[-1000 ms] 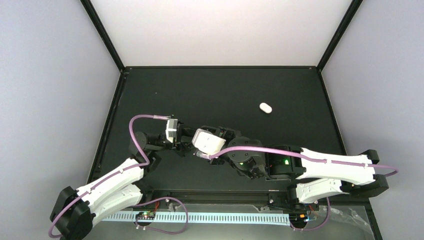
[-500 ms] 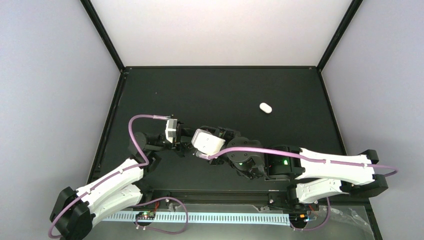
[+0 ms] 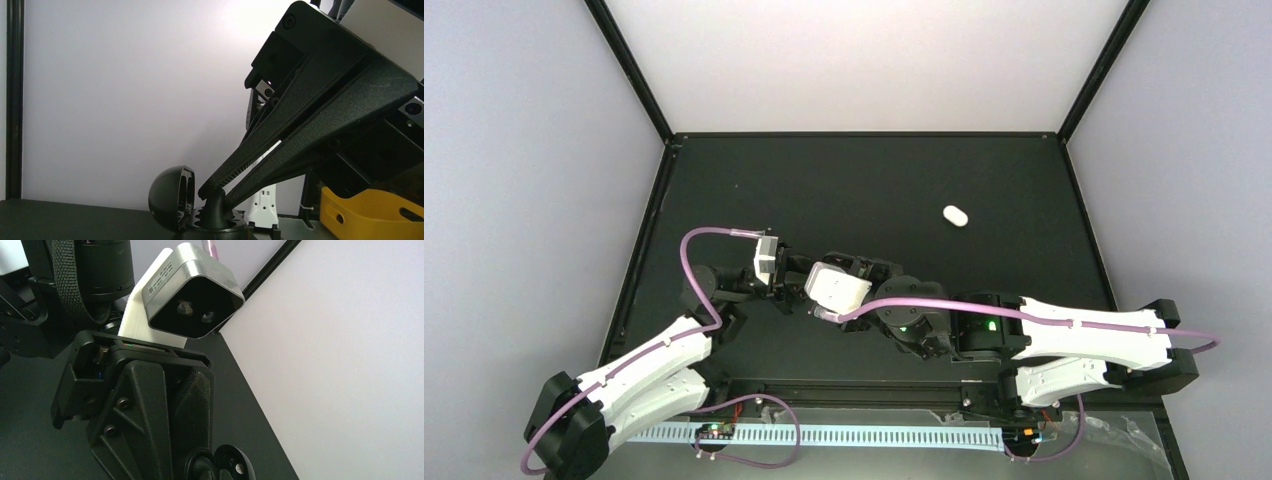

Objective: Insert the wireless bluetooth earbuds into the charging case
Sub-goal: Place the earbud in the charging case.

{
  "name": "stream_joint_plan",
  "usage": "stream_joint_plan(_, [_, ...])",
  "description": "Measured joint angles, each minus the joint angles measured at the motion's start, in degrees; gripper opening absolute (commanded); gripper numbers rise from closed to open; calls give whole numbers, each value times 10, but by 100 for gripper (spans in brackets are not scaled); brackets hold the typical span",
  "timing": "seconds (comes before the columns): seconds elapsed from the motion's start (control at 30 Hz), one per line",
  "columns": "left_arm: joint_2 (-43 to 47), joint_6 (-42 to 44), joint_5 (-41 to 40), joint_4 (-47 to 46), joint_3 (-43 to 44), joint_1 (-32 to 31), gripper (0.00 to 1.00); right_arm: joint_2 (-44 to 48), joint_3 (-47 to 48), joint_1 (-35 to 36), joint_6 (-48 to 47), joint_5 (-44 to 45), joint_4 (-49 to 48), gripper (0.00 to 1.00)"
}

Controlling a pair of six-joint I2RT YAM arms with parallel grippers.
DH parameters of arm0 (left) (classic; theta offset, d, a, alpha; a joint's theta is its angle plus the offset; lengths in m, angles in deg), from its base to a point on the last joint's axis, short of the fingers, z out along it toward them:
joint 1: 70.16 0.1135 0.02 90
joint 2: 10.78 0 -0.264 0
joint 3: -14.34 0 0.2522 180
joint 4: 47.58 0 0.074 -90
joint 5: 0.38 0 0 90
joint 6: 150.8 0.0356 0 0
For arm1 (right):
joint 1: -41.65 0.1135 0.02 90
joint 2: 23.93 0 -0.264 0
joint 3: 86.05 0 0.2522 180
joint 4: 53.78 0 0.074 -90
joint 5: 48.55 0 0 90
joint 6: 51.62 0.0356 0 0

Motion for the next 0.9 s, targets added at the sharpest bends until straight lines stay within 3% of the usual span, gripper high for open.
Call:
stream_joint_plan(0.13, [0,-1,1,0,1,-1,2,0,0,0,0,-6,0,2])
stream_joint_plan(0.5, [0,0,5,1,1,-3,2,7,3,0,14,-14,8,20])
stream_joint_plan(0.73, [1,3,-8,0,2,-3,2,19,52,3,54,-70,36,52])
stream_joint_plan(0.9, [1,3,-11,0,2,-3,2,54,89,-2,82,-87,35,66])
